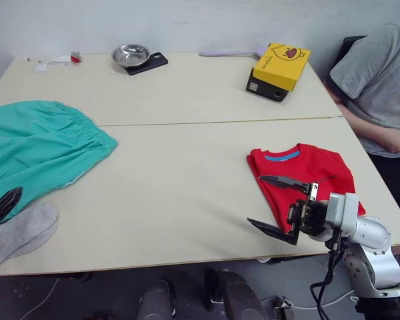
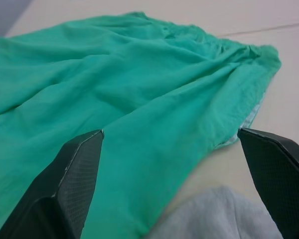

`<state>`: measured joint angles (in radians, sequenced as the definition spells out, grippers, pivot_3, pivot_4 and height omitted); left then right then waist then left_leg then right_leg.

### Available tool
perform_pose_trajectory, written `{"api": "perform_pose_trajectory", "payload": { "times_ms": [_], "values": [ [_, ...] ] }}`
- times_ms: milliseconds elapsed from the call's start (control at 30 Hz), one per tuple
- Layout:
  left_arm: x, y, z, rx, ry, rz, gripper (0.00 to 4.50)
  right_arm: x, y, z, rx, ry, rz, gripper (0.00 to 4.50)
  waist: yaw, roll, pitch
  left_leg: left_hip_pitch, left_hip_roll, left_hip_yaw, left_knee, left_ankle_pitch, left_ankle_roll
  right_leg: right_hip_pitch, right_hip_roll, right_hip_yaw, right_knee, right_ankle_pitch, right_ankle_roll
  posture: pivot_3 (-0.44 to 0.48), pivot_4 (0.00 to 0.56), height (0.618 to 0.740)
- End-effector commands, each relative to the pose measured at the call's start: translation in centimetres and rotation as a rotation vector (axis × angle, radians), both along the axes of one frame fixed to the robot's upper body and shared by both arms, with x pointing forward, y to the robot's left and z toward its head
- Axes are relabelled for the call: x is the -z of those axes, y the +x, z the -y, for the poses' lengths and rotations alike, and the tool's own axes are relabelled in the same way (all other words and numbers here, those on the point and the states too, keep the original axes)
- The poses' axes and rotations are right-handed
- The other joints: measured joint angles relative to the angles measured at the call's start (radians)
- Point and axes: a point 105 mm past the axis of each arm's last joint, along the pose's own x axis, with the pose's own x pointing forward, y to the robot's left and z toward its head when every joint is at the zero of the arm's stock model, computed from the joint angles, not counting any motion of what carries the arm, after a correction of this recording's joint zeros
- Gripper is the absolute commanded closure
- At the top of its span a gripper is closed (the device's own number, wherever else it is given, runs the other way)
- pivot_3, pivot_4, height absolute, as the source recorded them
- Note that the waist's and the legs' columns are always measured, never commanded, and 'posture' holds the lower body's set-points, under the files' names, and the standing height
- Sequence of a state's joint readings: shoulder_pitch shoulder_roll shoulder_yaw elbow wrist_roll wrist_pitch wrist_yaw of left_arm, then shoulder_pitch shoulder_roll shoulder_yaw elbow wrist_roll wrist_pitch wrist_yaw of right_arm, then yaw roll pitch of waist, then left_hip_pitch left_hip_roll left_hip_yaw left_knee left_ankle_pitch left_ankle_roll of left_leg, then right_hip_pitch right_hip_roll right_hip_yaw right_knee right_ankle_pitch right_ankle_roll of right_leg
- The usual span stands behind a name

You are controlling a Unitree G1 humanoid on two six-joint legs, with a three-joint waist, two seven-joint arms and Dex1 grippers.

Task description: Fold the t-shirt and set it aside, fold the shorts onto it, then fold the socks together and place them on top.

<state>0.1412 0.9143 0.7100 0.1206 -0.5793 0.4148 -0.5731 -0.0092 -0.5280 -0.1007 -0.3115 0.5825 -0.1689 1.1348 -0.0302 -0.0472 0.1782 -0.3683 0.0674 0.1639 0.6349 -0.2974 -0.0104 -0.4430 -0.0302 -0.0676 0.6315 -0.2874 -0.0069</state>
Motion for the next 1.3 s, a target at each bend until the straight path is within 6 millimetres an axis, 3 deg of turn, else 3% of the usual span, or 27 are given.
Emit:
{"api": "perform_pose_trajectory", "payload": {
  "times_ms": [33,100,233,333,500,633,733,900,1000,1133,1300],
  "values": [
    [0.2,2.1,0.0,0.032,0.073,-0.082,0.00,-1.2,0.0,-0.4,0.000,0.040,0.040,0.08,-0.002,0.000,0.000,0.000,0.001,0.001,0.000,0.000,-0.002,-0.001,0.001,0.000,0.002,-0.001,-0.002,0.000,0.150,0.740],
    [0.5,3.8,0.4,0.069,0.074,-0.127,0.00,-1.1,0.1,-0.5,0.005,0.040,0.040,0.08,0.002,0.000,0.000,0.002,0.001,0.001,0.000,0.000,-0.005,-0.003,0.002,0.001,0.007,-0.005,-0.004,0.000,0.150,0.740],
    [2.1,5.3,1.5,0.182,0.107,-0.271,0.00,-1.0,0.3,-0.5,0.026,0.041,0.038,0.08,-0.001,0.000,0.000,0.005,0.002,0.002,0.000,0.003,-0.009,-0.003,0.003,0.001,0.015,-0.008,-0.006,0.000,0.150,0.740],
    [2.3,5.7,1.5,0.228,0.128,-0.333,0.57,-0.9,0.2,-0.3,0.037,0.040,0.033,0.00,-0.002,-0.001,0.000,0.010,0.002,0.004,0.000,0.004,-0.011,-0.002,0.003,0.003,0.020,-0.009,-0.008,0.000,0.150,0.740],
    [2.9,5.9,1.1,0.279,0.182,-0.419,2.22,-0.9,0.0,-0.2,0.049,0.035,0.029,0.00,0.002,-0.002,0.000,0.013,0.002,0.004,0.000,0.005,-0.013,-0.002,0.004,0.004,0.024,-0.010,-0.009,0.000,0.150,0.740],
    [2.3,7.6,1.0,0.265,0.197,-0.363,3.62,-0.8,0.1,-0.2,0.058,0.036,0.028,0.00,0.004,-0.002,-0.001,0.013,0.002,0.003,0.000,0.005,-0.013,-0.002,0.003,0.004,0.025,-0.010,-0.010,0.000,0.150,0.740],
    [0.3,9.9,2.6,0.328,0.227,-0.227,4.49,-0.8,0.2,-0.1,0.066,0.023,0.030,0.00,0.006,-0.003,-0.001,0.013,0.001,0.002,0.000,0.006,-0.011,-0.002,0.003,0.004,0.026,-0.010,-0.010,0.000,0.150,0.740],
    [-3.4,12.6,8.0,0.598,0.374,-0.032,4.49,-0.7,0.4,0.2,0.080,-0.003,0.039,0.00,0.011,-0.005,-0.002,0.012,0.001,0.002,0.002,0.009,-0.011,-0.002,0.003,0.003,0.027,-0.010,-0.009,0.000,0.150,0.740],
    [-5.4,13.9,15.0,0.875,0.400,0.061,4.49,-0.8,0.5,0.5,0.086,-0.014,0.041,0.00,0.013,-0.005,-0.002,0.012,0.000,0.003,0.003,0.009,-0.012,-0.001,0.003,0.004,0.027,-0.010,-0.009,0.000,0.150,0.740],
    [-4.6,12.6,21.8,1.190,0.410,0.081,4.49,-0.7,0.6,0.6,0.083,-0.034,0.041,0.00,0.014,-0.005,-0.001,0.010,0.001,0.003,0.010,0.008,-0.012,-0.001,0.003,0.004,0.030,-0.010,-0.007,0.000,0.150,0.740],
    [-2.1,8.4,27.6,1.522,0.345,0.059,4.49,-1.0,0.7,0.5,0.092,-0.057,0.040,0.00,-0.010,-0.004,-0.001,0.012,0.002,0.005,0.012,0.008,-0.013,-0.001,0.005,0.008,0.033,-0.011,-0.005,0.000,0.150,0.740]
  ]
}}
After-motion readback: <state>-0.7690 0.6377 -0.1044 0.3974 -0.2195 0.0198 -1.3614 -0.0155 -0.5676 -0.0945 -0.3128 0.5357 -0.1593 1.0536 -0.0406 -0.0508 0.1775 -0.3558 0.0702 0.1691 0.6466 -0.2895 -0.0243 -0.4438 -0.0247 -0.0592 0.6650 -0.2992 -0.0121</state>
